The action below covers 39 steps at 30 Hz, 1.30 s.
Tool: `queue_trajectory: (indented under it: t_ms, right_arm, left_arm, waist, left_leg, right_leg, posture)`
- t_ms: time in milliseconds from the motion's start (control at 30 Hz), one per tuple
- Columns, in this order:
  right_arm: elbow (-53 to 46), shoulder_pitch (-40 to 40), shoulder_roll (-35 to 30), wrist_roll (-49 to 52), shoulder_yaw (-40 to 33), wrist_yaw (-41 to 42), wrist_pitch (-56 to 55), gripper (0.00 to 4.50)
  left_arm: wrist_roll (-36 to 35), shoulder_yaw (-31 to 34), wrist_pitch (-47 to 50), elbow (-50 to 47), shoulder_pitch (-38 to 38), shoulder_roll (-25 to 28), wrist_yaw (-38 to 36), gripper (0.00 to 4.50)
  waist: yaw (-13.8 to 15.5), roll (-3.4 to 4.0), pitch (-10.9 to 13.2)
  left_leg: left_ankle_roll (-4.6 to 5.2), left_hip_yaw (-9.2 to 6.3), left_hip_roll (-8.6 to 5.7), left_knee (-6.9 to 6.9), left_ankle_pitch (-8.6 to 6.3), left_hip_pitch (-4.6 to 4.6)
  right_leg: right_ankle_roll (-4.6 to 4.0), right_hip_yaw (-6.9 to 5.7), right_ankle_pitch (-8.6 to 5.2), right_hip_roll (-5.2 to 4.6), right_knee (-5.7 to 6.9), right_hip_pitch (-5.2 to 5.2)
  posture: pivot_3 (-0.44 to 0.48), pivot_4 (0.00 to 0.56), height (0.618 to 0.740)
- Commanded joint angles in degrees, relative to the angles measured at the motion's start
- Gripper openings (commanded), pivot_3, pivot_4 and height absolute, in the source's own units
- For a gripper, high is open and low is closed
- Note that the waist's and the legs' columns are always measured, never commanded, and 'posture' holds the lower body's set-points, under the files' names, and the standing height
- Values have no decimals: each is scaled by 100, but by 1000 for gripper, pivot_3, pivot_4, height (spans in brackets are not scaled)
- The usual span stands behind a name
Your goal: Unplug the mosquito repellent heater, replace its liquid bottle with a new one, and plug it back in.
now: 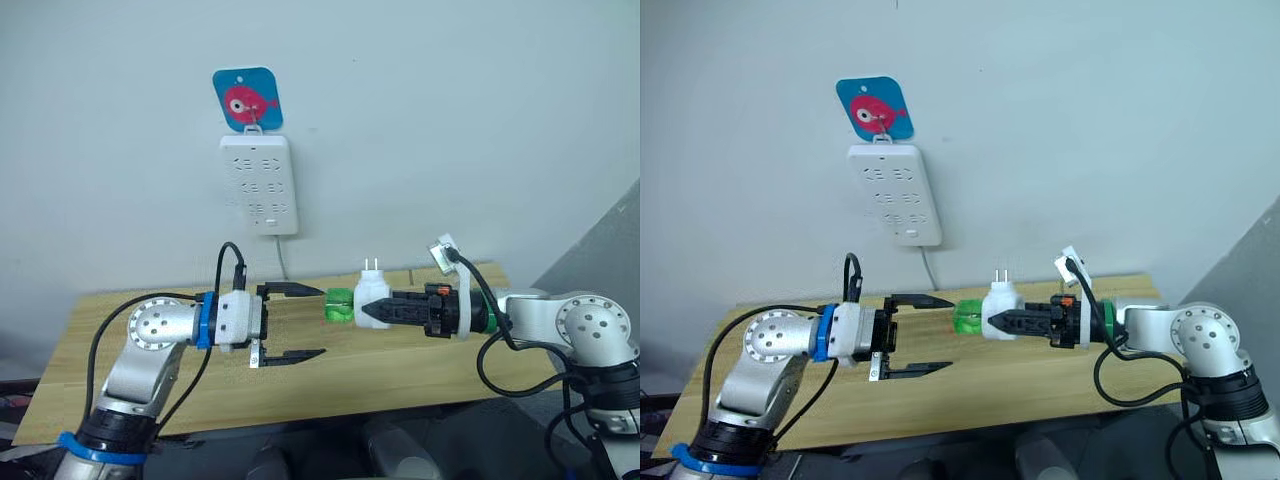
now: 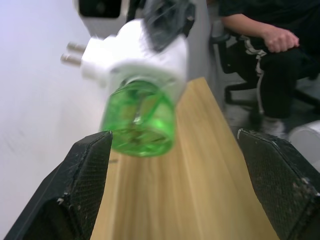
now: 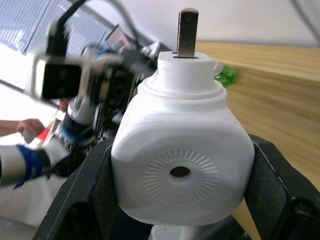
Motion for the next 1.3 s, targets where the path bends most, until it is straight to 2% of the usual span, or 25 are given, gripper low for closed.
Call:
queue_trajectory:
  t_ms: [33, 167, 400, 500, 633, 700, 767, 833, 967, 1033, 1133, 1233, 1300]
  right_arm:
    - [-120, -11, 46, 323, -196, -80, 30, 2980]
    - [-160, -11, 83, 395, -214, -149, 62, 2980]
    - [-231, 2, 122, 430, -198, -213, 29, 2980]
    - [-258, 8, 129, 425, -195, -217, 28, 2980]
    - [-330, 9, 124, 379, -184, -204, 36, 2980]
    - [-383, -9, 113, 329, -172, -159, 41, 2980]
    - [-557, -51, 18, 66, -90, 63, 74, 2980]
    - [-810, -42, -85, -247, 6, 359, 79, 2980]
    - [-1420, -68, -403, -1239, 355, 1299, -220, 2980]
    - [-1597, -66, -480, -1593, 478, 1669, -407, 2980]
    - [-1707, -23, -471, -1807, 535, 1929, -549, 2980]
    - [-1709, 28, -409, -1860, 504, 1995, -578, 2980]
    - [-1652, 62, -350, -1803, 432, 1937, -548, 2980]
  left_arm:
    - [242, -113, -477, 140, -238, -292, 345, 4210]
    - [468, -213, -781, 554, -470, -518, 570, 4210]
    - [378, -413, -892, 810, -640, -547, 518, 4210]
    - [260, -448, -796, 770, -655, -550, 487, 3582]
    - [118, -477, -608, 679, -638, -432, 363, 2360]
    - [2, -500, -383, 571, -642, -315, 250, 2318]
    - [-197, -559, 262, 364, -677, -109, 130, 2318]
    - [-558, -643, 1656, 78, -784, 251, 134, 2318]
    - [-2263, -640, 5321, -167, -1440, 930, 267, 2318]
    - [-2853, -590, 6190, -91, -1765, 1088, -4, 2318]
    - [-3148, -433, 6601, 0, -2030, 988, 21, 2318]
    - [-2841, -465, 6249, -10, -1965, 970, -107, 2318]
    - [-2559, -508, 5827, -164, -1794, 1008, -229, 3044]
  waist:
    - [13, -1, 0]
    - [22, -2, -2]
    - [8, -2, -3]
    - [8, -2, -3]
    - [7, -2, -3]
    - [5, -2, -3]
    - [0, -1, -3]
    - [-4, -1, -3]
    - [-23, -1, -3]
    - [-34, -2, -3]
    - [-68, -2, -3]
    - [-91, -2, -3]
    - [-108, -2, -3]
  left_leg:
    - [0, 0, -1, 1, 0, -1]
    - [0, 5, -4, 7, 0, -1]
    - [0, 5, -2, 5, 0, -1]
    - [0, 4, -2, 5, 0, -1]
    - [0, 4, -2, 7, 0, -1]
    - [0, 4, -2, 7, 0, -1]
    - [0, 2, -1, 7, 0, -1]
    - [0, 0, -1, 6, 0, -1]
    - [0, -8, -2, 7, 0, -3]
    - [0, -16, -2, 8, 0, -3]
    - [0, -16, -2, 5, 0, 0]
    - [0, -18, -2, 4, 0, -2]
    - [0, -18, -1, 3, 0, -2]
  right_leg:
    - [1, 0, 1, 0, 0, 0]
    - [14, 9, 8, 0, -1, 1]
    - [14, 7, 8, 0, 0, 0]
    - [14, 6, 8, 0, 1, 0]
    - [14, 7, 8, 0, 1, 1]
    - [14, 6, 8, 0, 3, 1]
    - [14, 5, 8, 1, 3, 0]
    - [14, 2, 8, 1, 4, 0]
    - [15, -6, 7, 1, 6, -1]
    - [15, -19, 7, 2, 6, 0]
    - [15, -22, 6, 2, 5, 1]
    - [15, -23, 7, 2, 5, 0]
    - [14, -22, 7, 2, 5, 0]
  posture:
    - [-203, 65, 740]
    - [-209, 62, 740]
    - [-211, 61, 740]
    - [-213, 62, 740]
    - [-213, 62, 740]
    - [-215, 59, 740]
    - [-216, 58, 740]
    - [-216, 57, 740]
    - [-216, 57, 740]
    - [-213, 57, 740]
    - [-216, 57, 740]
    - [-218, 59, 740]
    - [-215, 58, 740]
